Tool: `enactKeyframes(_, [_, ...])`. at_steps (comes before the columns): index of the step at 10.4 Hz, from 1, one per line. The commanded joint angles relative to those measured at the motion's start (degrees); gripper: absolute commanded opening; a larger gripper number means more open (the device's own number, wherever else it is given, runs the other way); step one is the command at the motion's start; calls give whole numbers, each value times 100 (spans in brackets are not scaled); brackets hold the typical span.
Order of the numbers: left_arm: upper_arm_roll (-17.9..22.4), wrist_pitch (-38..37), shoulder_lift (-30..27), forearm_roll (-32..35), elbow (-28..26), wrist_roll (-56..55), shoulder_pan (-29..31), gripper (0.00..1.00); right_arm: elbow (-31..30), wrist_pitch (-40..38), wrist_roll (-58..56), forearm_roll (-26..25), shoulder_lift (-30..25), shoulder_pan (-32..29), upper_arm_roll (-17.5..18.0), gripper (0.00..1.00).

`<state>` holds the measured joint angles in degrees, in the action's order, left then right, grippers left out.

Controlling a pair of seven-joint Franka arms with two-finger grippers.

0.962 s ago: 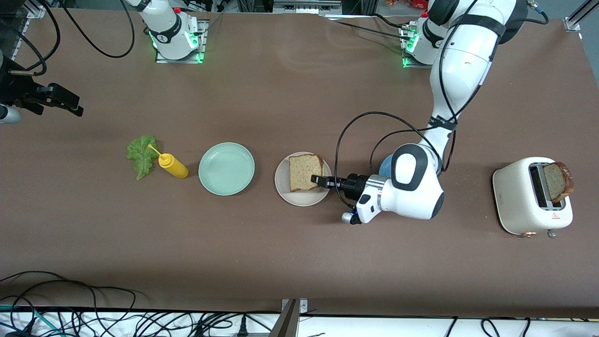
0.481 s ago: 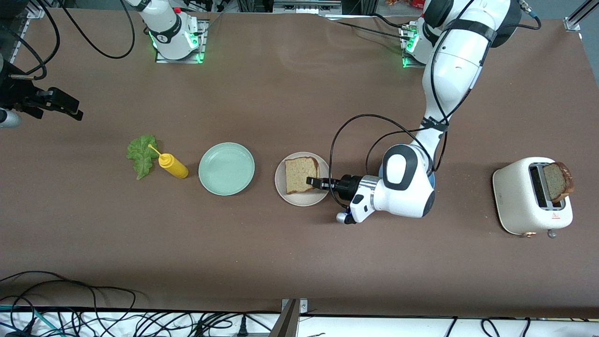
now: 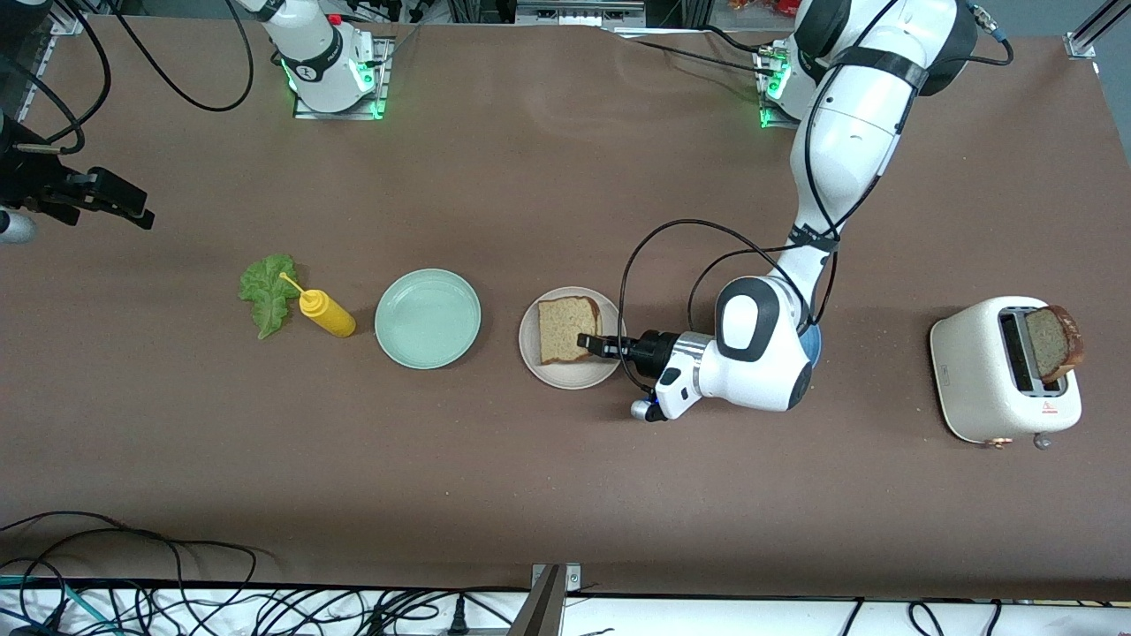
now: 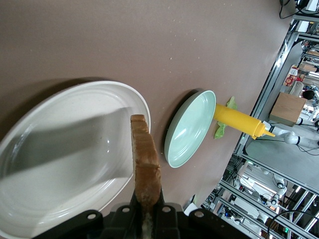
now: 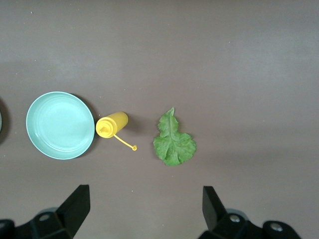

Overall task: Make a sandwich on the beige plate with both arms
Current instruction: 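Lower the bread slice onto the beige plate and open the left gripper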

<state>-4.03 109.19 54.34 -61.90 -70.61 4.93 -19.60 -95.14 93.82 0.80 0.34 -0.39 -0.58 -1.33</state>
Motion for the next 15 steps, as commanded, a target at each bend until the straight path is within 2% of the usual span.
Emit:
enactKeyframes(1, [69, 41, 50, -120, 73, 114, -44, 95, 39, 14, 43, 2, 13, -12, 10, 100])
enactKeyframes(2, [78, 32, 51, -120, 73, 114, -44, 100, 39, 14, 43, 19, 13, -12, 10, 100])
enactKeyframes(6, [104, 14, 16, 177, 82, 96, 44, 100, 39, 23, 43, 19, 13, -3, 10, 100])
enactKeyframes(13, [104, -249, -90, 1118, 135, 52, 422, 100, 39, 58, 34, -25, 13, 14, 19, 100])
enactKeyframes(15, [104, -249, -212, 1582, 144, 26, 501, 100, 39, 58, 34, -129, 56, 14, 28, 100])
